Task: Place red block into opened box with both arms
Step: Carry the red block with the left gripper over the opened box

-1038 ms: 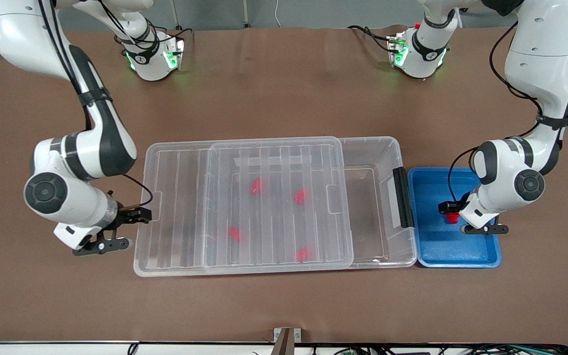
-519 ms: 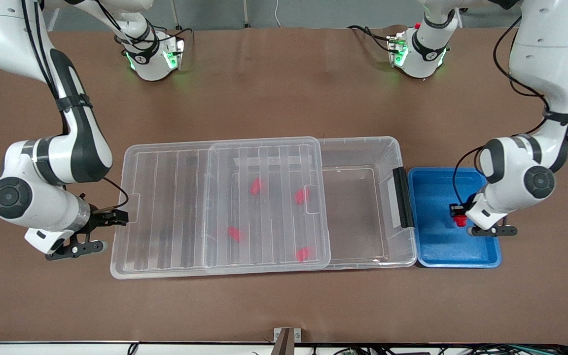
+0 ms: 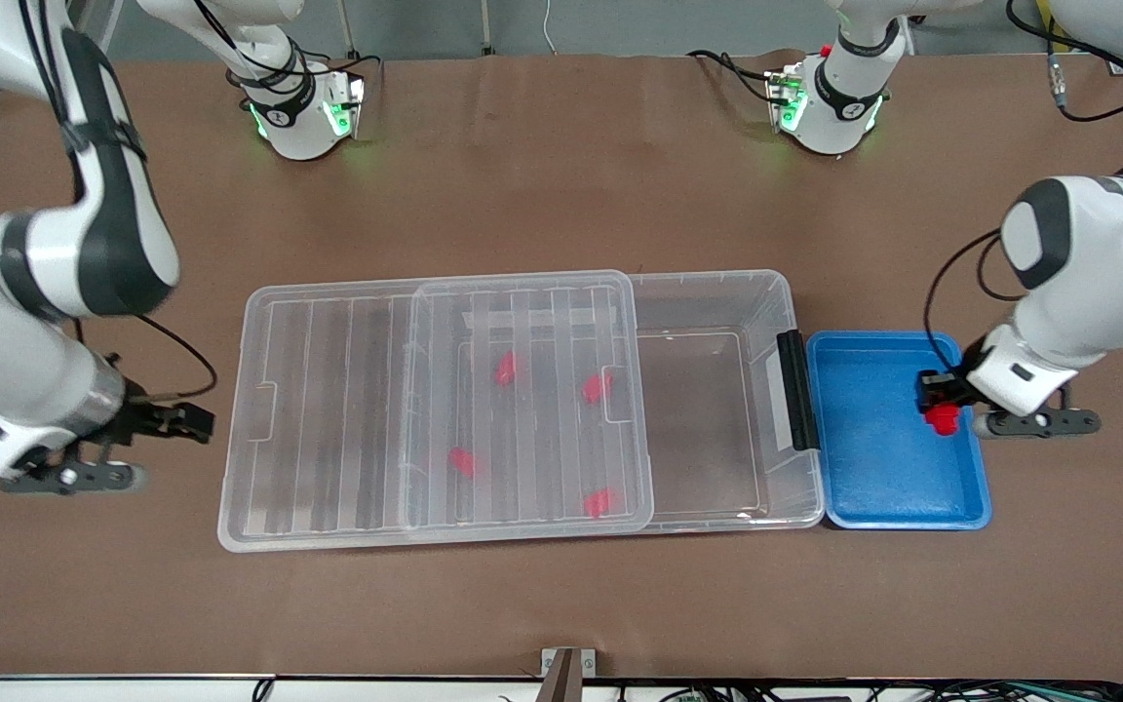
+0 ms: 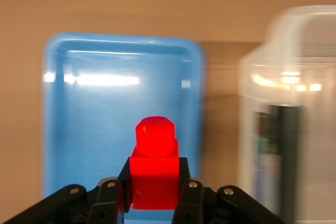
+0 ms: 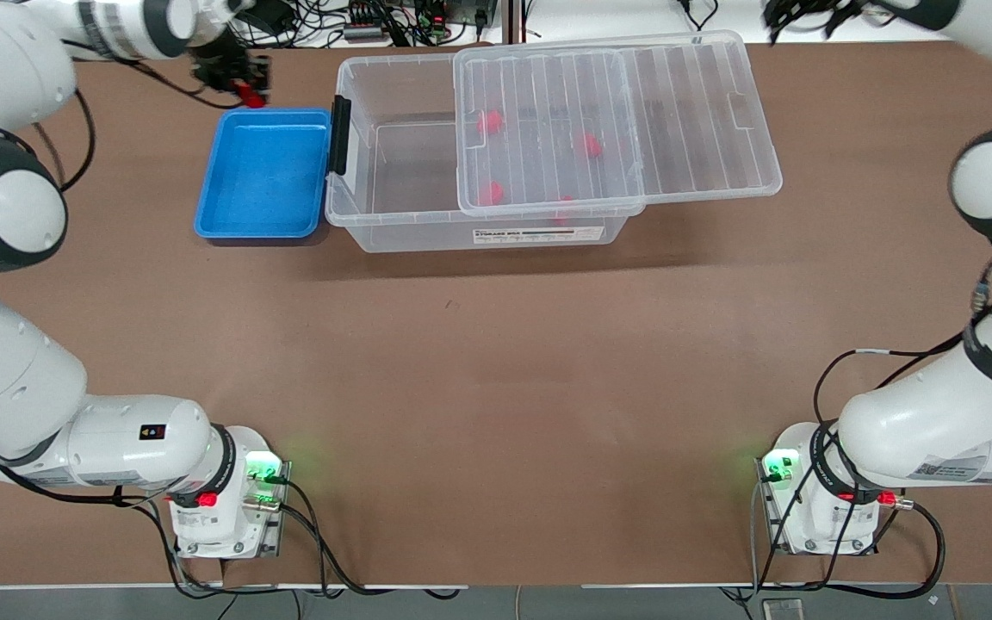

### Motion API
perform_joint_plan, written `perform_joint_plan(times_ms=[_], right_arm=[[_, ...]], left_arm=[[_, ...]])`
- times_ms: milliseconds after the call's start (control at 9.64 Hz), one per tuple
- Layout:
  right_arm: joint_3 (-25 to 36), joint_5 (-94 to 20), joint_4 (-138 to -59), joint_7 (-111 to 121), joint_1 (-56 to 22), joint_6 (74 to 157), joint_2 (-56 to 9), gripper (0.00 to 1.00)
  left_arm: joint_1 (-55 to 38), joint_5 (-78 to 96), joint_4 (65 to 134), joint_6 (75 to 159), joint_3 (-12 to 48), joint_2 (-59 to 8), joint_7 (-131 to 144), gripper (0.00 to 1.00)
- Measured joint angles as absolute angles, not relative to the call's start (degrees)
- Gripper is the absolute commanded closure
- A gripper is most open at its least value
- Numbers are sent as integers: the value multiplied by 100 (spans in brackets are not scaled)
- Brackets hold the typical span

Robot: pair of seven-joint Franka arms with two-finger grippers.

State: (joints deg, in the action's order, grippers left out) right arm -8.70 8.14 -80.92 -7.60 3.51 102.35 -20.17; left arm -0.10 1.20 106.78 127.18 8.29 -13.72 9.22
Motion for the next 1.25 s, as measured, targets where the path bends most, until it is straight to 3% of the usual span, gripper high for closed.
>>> perform_joint_plan(times_ms=[311,623,1142,1245], right_arm=[[-106,280,-8218,-741,302,8888,-652,0],[367,114,-9171,-582,248,8734,478,0],[612,113,-9108,-175,250,8848,424,0],[611,113,-9063,-174,249,8792,393,0]], left_arm=[[-111,-323,10411,12728,1835,-1604,2315,100],[-168,-1375,9976,12801,2644,-2620,3626,99],[-381,-2455,9165,13049,2961,-4625,4356,96],[-420,-2464,9122,13173,2971,-4794,4360,90]])
